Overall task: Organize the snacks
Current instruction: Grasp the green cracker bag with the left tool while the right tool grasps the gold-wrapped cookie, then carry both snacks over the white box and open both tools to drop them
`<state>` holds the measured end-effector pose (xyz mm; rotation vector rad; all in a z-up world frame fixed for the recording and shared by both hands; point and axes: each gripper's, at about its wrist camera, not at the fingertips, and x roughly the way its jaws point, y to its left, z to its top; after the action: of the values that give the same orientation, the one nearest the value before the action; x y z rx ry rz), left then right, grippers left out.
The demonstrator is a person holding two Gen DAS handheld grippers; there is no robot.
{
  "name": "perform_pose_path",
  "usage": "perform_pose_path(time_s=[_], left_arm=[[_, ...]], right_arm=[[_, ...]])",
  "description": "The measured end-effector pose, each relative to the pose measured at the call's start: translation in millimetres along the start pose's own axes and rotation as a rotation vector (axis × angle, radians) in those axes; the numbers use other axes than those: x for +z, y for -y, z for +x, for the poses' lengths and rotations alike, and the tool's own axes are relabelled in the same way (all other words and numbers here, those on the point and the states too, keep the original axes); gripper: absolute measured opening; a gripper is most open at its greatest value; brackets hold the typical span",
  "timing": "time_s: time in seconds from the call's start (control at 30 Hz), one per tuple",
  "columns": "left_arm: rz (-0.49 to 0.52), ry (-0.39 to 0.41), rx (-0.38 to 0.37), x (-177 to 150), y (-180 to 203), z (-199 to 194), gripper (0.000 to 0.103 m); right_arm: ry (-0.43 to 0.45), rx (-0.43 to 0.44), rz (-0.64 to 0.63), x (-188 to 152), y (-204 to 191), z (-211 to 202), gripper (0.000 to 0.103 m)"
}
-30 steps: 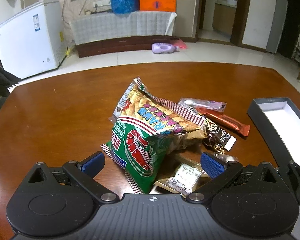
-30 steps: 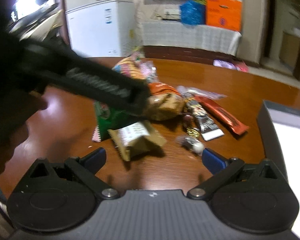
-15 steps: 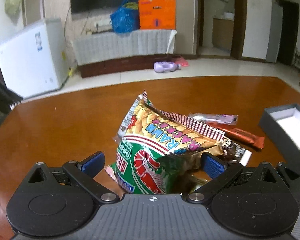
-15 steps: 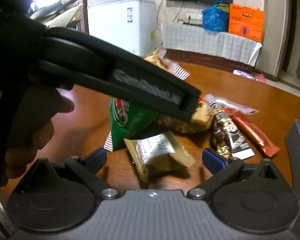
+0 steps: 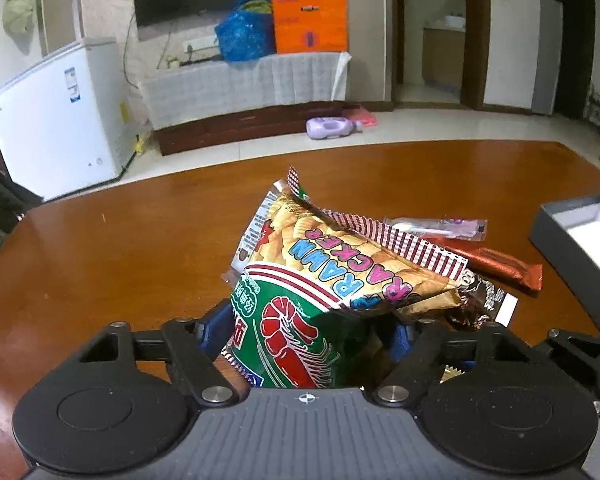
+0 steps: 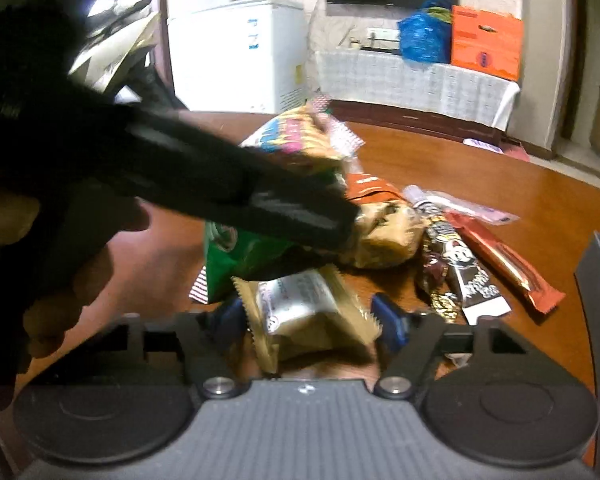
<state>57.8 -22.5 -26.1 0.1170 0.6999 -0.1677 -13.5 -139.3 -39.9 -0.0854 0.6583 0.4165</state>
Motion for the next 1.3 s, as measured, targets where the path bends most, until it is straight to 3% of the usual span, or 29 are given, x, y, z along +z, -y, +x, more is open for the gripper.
perform_pose_path(time_s=[0.23, 0.8, 1.1, 1.3], left_arm=[[-0.011, 0.006, -0.019, 2.9, -2.9, -11.3, 0.064], [0.039, 0.119, 0.008, 11.4, 19.6, -63.3, 0.061], [0.027, 0.197, -0.062, 20.1, 54.3, -81.4, 0.061], [0.093, 0.264, -0.144, 17.7, 100.7, -85.5, 0.060]], right_arm=[[0.041, -0.004, 0.035, -4.6, 3.4, -7.1, 0.051], [0.132, -0.064, 0.064, -12.7, -0.6, -52.3, 0.046], [0.205, -0.161, 0.159, -18.0, 31.7, -117.0, 0.046], [0.234, -0.260, 0.230, -30.1, 66.4, -164.3, 0.046]])
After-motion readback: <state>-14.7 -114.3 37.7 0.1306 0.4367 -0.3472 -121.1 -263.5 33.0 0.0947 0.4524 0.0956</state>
